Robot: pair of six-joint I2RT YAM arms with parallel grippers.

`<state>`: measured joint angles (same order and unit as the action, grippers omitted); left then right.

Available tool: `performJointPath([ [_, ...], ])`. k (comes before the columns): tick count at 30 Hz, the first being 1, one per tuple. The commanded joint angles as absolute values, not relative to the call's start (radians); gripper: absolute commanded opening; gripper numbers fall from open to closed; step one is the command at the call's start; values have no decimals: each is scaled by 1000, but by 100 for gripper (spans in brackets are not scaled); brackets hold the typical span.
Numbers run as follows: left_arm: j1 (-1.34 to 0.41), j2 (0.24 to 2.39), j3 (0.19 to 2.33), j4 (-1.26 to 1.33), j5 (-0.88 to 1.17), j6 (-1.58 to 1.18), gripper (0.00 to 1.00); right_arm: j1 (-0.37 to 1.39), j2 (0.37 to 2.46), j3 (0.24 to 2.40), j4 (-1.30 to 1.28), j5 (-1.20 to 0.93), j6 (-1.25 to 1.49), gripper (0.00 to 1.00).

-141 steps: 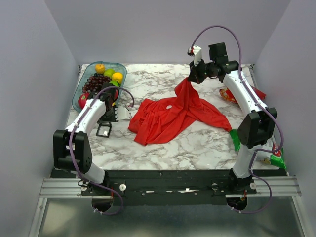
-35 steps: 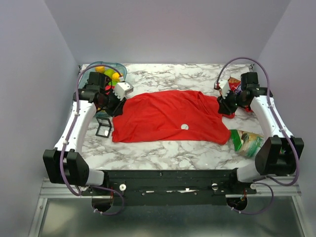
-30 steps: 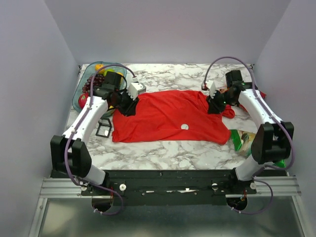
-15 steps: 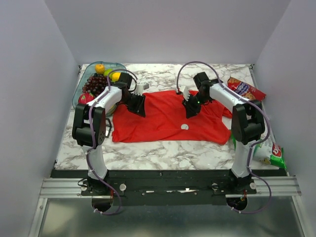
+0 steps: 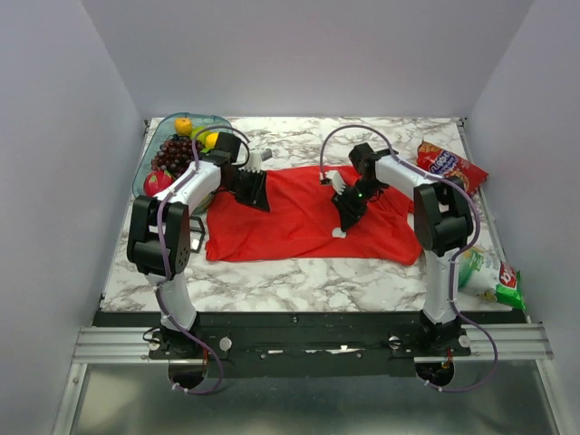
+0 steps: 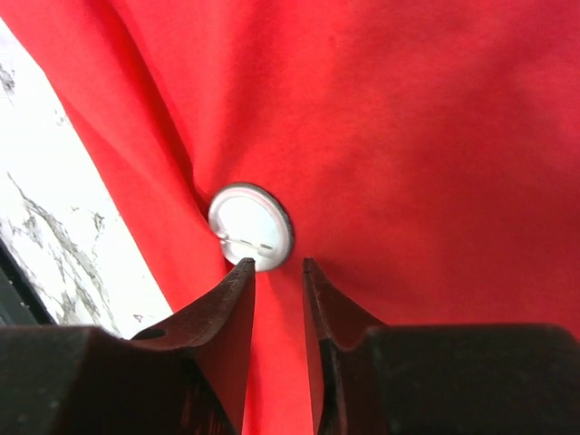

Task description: Remove the brooch from the garment

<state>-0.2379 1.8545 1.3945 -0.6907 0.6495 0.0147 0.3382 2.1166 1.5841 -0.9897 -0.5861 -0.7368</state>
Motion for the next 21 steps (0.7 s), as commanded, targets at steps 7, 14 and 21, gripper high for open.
performJointPath([
  [7, -245, 1816, 1345, -638, 687, -38, 33, 377, 2177, 1632, -1051, -647, -724, 34],
  [14, -245, 1810, 1335, -637, 677, -40, 33, 387, 2184, 1631, -999, -580, -675, 45],
  [21, -247, 1809, 1333, -635, 675, -38, 33, 408, 2184, 1602, -974, -538, -686, 41],
])
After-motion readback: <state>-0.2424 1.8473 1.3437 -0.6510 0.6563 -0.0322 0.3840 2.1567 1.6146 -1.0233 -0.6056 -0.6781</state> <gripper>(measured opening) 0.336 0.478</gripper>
